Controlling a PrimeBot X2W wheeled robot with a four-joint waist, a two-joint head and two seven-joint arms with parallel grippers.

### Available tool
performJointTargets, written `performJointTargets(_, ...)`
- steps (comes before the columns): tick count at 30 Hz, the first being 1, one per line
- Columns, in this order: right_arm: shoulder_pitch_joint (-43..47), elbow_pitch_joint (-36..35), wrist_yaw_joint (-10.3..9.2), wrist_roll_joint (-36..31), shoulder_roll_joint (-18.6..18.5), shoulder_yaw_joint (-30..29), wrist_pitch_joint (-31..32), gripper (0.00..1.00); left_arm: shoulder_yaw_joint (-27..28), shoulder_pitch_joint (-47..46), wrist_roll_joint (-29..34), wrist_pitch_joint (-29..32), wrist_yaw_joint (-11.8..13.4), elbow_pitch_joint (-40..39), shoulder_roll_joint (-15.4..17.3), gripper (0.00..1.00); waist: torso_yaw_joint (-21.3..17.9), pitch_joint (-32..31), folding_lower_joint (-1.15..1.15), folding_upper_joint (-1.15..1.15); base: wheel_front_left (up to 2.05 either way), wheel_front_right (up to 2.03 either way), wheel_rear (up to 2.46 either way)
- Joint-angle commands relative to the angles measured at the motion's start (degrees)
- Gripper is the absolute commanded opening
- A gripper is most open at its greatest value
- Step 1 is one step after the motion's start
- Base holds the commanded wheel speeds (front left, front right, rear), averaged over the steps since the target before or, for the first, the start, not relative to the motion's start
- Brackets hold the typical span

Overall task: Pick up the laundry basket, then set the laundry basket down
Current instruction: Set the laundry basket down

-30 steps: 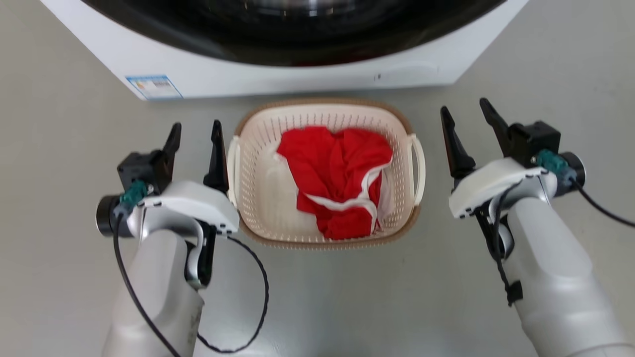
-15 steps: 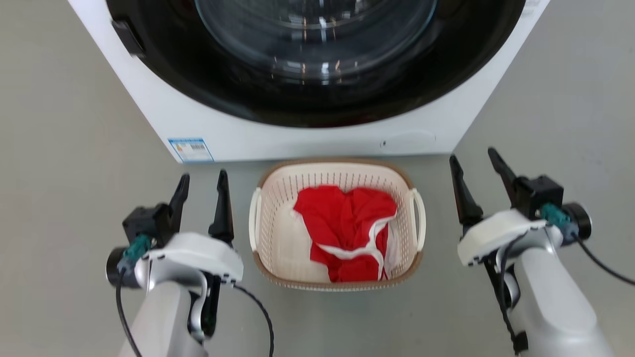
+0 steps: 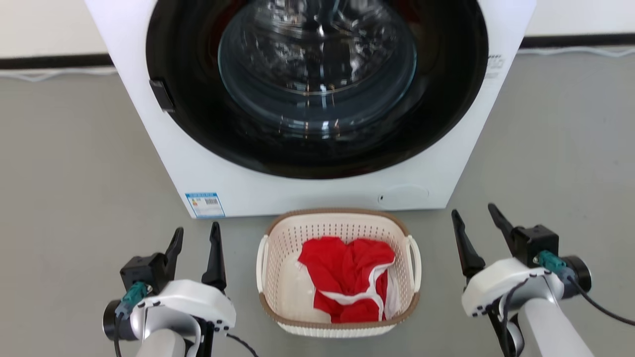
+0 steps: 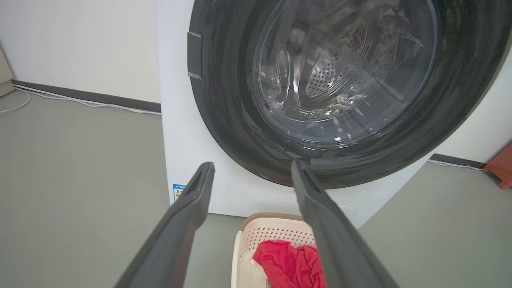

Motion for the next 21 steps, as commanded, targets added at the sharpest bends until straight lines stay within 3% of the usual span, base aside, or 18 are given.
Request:
performJointTargets(1, 0.77, -2.58, 0.35, 0.17, 0.26, 1.36, 0.82, 1.00, 1.92, -0.06, 0.26, -0.35, 0.31, -1.00, 0.79, 1.00, -0.04, -1.87, 0.00, 0.00, 0.00, 0.00, 0.00)
performJointTargets(21, 8.13, -12.54, 0.35, 0.77, 0.26, 0.82, 9.36, 1.00, 1.83, 4.48, -0.76, 2.75, 2.13, -4.15, 1.91, 1.00, 0.25, -6.41, 0.00, 0.00, 0.00, 0.00, 0.00)
